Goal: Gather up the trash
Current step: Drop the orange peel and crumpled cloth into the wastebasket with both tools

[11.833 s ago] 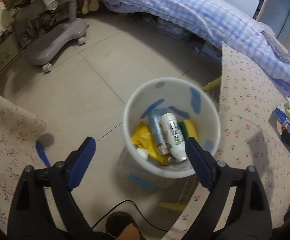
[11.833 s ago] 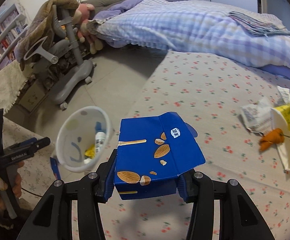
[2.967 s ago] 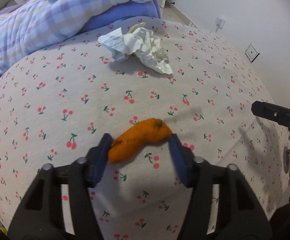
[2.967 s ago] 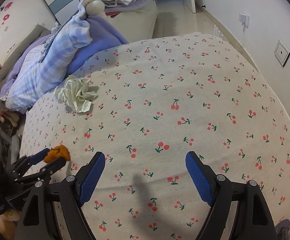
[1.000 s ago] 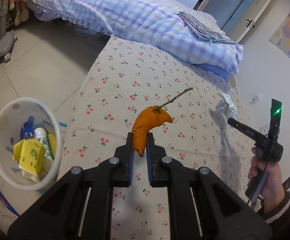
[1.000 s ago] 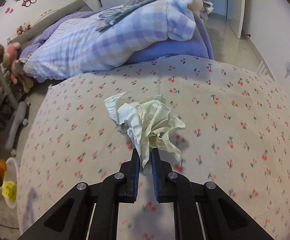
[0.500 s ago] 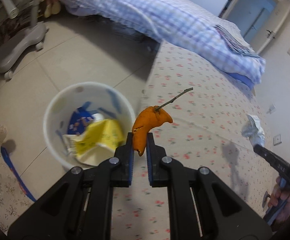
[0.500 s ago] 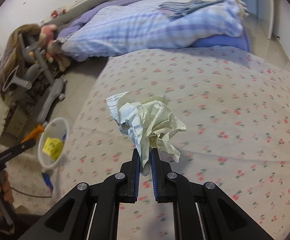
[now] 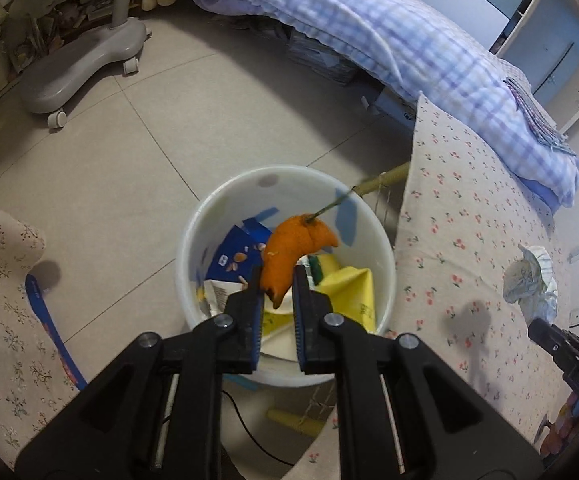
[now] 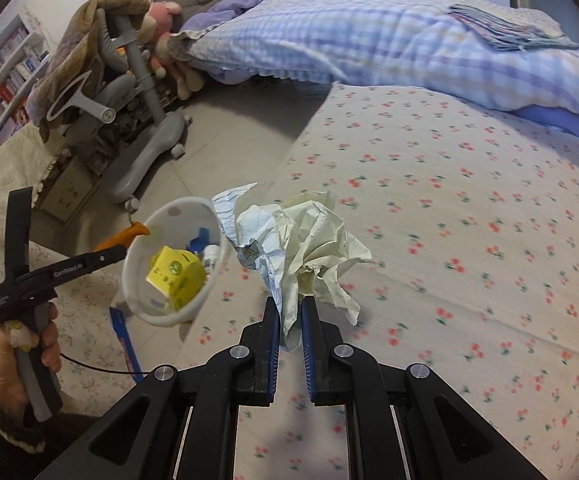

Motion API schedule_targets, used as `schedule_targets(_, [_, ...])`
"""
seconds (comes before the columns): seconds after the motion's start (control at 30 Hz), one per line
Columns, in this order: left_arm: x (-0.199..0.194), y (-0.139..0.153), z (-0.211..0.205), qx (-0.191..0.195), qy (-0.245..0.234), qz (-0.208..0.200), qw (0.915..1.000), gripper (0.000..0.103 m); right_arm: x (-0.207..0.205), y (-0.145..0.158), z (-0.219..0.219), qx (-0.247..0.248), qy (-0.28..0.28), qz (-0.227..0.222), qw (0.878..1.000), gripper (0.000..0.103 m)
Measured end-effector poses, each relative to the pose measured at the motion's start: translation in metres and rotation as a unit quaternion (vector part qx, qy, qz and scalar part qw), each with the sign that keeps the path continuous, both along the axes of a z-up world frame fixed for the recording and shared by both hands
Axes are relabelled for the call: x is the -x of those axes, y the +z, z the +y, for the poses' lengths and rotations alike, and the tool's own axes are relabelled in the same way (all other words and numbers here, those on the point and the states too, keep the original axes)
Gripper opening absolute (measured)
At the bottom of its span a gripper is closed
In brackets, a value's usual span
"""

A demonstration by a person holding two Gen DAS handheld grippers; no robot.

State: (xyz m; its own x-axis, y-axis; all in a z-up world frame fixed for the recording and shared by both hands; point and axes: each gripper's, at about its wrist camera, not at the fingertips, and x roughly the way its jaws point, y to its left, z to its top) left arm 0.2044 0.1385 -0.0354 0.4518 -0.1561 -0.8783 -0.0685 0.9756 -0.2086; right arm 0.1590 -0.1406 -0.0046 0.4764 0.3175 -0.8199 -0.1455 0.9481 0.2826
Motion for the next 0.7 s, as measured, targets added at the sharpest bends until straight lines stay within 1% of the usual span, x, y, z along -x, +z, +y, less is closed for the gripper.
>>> schedule_targets(0.03, [-0.002,-0.001,0.002,-0.003,0.001,0.004,1.0,0.032,-0.004,-0.001,0.007,-0.002,0.005,0.0,1.0,0.011])
schedule_targets(0.07, [-0.003,-0.001,0.004,-0.003,0.004,0.013,0.9999,0.062,-0.008,-0.002,0.015,-0.004,0.01,0.0,1.0,0.011])
schedule_targets(0.1, [-0.002,0.0,0.007,-0.002,0.011,0.011,0.9999,0.075,-0.011,-0.003,0.022,-0.005,0.014,0.0,1.0,0.011])
schedule_targets(0.13, [0.001,0.003,0.01,-0.003,0.017,0.003,0.9998,0.084,-0.016,-0.005,0.031,-0.008,0.02,0.001,1.0,0.011])
schedule_targets(0.23, [0.006,0.009,0.016,-0.019,0.02,-0.004,0.9996,0.085,-0.028,-0.01,0.05,-0.018,0.035,0.007,0.999,0.011])
schedule_targets(0.27, [0.009,0.009,0.022,-0.022,0.026,-0.001,0.9994,0.087,-0.033,-0.013,0.058,-0.021,0.04,0.01,0.999,0.011])
schedule_targets(0.4, [0.013,0.007,0.038,-0.03,0.041,0.013,0.9986,0.088,-0.051,-0.025,0.085,-0.025,0.056,0.021,0.998,0.011])
schedule_targets(0.47, [0.015,0.006,0.044,-0.042,0.048,0.018,0.9978,0.093,-0.059,-0.033,0.099,-0.028,0.066,0.03,0.997,0.011])
schedule_targets(0.53, [0.017,0.005,0.051,-0.048,0.056,0.021,0.997,0.095,-0.064,-0.039,0.111,-0.029,0.072,0.034,0.996,0.011])
schedule_targets(0.63, [0.018,0.006,0.058,-0.052,0.064,0.018,0.9964,0.096,-0.07,-0.043,0.124,-0.039,0.084,0.035,0.995,0.011])
schedule_targets(0.7, [0.019,0.006,0.061,-0.058,0.068,0.019,0.9958,0.096,-0.072,-0.044,0.132,-0.054,0.098,0.036,0.993,0.015])
